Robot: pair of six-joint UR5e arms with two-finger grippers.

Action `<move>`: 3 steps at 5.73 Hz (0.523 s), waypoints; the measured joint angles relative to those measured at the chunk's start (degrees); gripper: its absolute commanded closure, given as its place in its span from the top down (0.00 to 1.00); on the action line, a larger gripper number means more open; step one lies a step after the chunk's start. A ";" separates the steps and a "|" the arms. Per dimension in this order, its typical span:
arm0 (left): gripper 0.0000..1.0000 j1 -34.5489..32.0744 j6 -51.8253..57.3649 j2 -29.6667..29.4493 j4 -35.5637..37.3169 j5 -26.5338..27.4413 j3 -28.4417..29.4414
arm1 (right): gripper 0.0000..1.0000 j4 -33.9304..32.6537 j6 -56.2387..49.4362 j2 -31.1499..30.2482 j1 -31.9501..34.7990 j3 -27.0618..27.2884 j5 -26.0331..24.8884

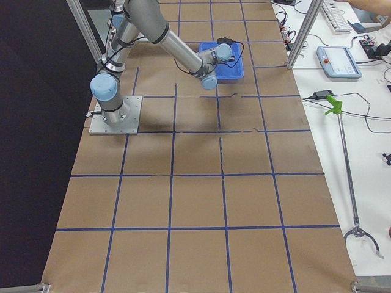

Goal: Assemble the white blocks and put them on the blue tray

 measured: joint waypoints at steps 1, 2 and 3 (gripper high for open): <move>0.99 0.08 0.00 0.05 -0.01 0.04 0.00 | 0.29 -0.96 0.43 0.00 0.19 0.96 -0.06; 0.99 0.12 -0.01 0.09 -0.01 0.06 0.00 | 0.29 -1.92 0.59 0.03 0.86 1.56 -0.08; 0.99 0.13 -0.01 0.09 -0.01 0.06 0.00 | 0.29 -2.31 0.63 0.04 1.55 1.74 -0.08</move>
